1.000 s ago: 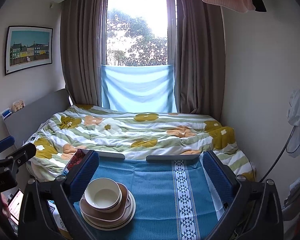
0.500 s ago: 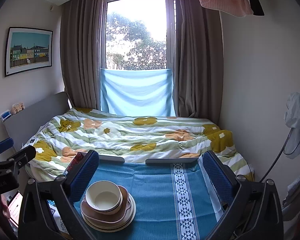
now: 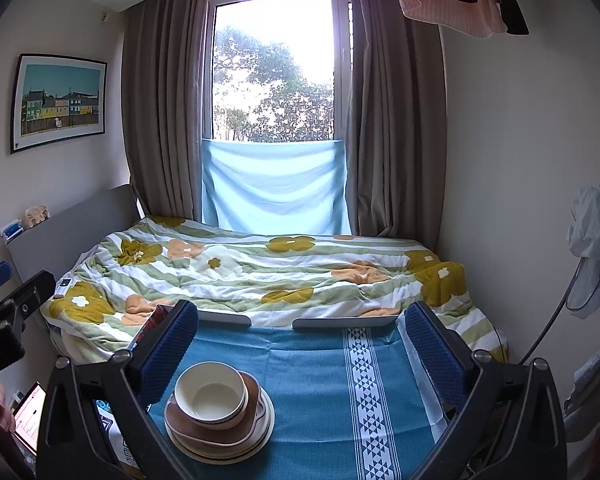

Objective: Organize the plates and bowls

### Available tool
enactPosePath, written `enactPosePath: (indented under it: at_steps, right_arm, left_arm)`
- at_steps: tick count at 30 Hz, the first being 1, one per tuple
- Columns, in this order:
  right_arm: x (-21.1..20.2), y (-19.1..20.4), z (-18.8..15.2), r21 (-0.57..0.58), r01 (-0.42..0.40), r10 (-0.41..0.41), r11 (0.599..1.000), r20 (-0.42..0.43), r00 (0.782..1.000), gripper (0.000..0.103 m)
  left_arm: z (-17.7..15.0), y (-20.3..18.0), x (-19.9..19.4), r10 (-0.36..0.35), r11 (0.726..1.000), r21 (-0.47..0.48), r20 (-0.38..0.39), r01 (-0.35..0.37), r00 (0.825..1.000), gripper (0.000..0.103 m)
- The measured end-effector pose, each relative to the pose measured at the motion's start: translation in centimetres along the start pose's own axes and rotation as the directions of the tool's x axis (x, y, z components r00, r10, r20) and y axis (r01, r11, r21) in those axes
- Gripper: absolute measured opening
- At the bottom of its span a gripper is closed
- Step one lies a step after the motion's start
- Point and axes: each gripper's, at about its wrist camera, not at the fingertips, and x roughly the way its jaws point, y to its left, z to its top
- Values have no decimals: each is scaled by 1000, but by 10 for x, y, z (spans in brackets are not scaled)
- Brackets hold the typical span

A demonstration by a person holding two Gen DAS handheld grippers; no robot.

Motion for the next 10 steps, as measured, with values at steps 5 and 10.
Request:
enactPosePath:
  at_steps: [5, 10]
  right_arm:
    - [-1, 0, 0, -1, -1, 1, 1000, -1, 1000, 103]
    - [-1, 1, -1, 2, -1, 1, 1000, -2, 1000, 103]
  left_arm:
    - [-1, -2, -1, 1, 1000, 15, 8, -1, 1000, 103]
    - [-1, -4, 2, 3, 1000, 24, 7, -3, 1000, 103]
